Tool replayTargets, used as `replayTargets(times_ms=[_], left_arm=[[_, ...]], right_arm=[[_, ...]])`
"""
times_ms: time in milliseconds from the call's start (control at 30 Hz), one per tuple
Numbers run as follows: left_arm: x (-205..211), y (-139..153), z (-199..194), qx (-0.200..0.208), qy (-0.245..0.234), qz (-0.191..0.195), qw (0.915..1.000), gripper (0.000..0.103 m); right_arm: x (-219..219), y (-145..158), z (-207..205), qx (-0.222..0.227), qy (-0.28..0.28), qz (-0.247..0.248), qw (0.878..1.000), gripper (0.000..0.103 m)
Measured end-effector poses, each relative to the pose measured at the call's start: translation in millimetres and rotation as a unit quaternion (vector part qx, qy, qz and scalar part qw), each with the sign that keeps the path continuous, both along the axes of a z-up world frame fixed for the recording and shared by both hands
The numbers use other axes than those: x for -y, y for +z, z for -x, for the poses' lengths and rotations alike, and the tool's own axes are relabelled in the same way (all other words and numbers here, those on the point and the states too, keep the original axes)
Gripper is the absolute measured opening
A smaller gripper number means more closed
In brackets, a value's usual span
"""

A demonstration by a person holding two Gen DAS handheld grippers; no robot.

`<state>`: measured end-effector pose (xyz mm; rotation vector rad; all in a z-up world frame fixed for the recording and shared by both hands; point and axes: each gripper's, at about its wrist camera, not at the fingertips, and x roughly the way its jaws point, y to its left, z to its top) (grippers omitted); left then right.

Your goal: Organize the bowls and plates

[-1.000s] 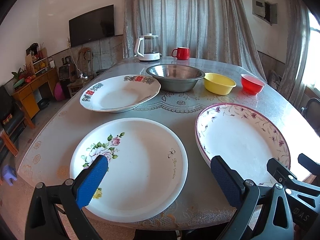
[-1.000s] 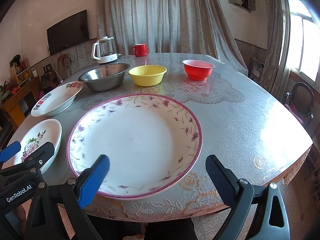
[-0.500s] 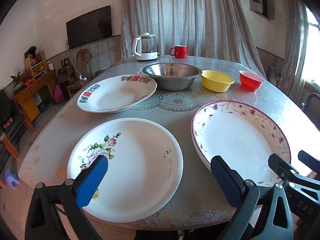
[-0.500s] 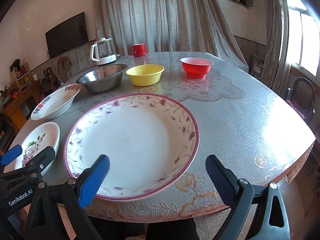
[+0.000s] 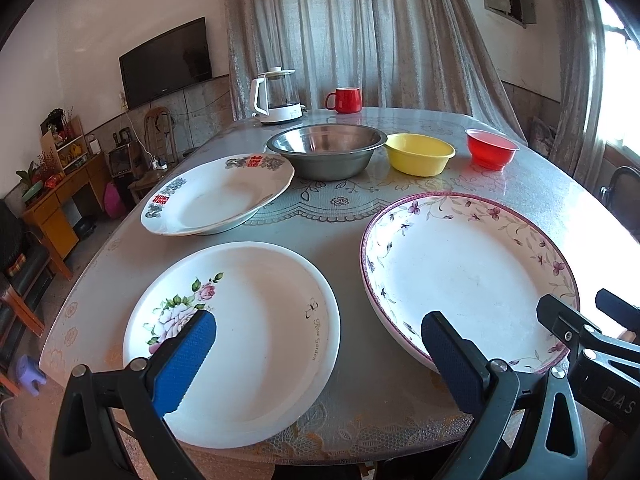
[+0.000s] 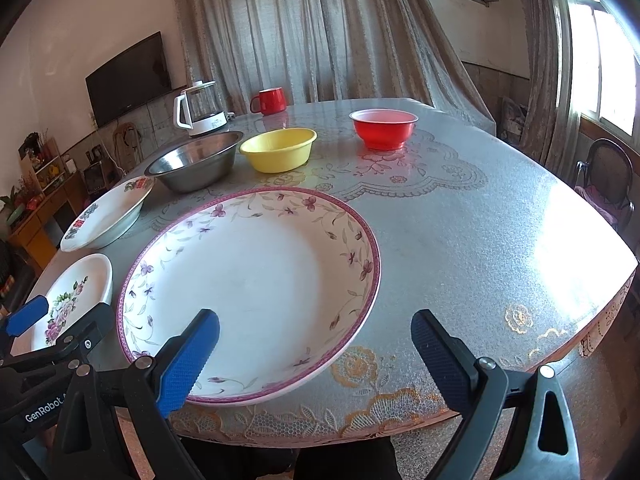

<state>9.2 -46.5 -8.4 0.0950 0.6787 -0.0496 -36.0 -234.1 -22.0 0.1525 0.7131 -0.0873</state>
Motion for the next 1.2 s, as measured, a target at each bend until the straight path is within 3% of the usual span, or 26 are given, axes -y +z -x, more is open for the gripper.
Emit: replayTargets(times_ms=[633,1067,1133,1200], left_arm=[[20,9,-14,-0.019,-0.084,0.037,0.9956,0.103],[38,5,-27,-0.036,-0.148,0.014,0.9882,0.102],[39,5,-29,-0.040,-0.165,0.017,0.9853,0.094],[41,4,-34,-0.051,-0.181,0.020,0.9819,0.087]], right_arm=[[36,-2,-4,0.001,-0.019,-0.034,0.999,0.098],[49,-11,-11,-0.016,-0.014,-0.071,0.997,0.098],[48,-11,-11,-0.016,-0.006,-0.072,0.997,0.097],[45,-9,-12,-0.016,0.009,-0.074,0.997,0.086]])
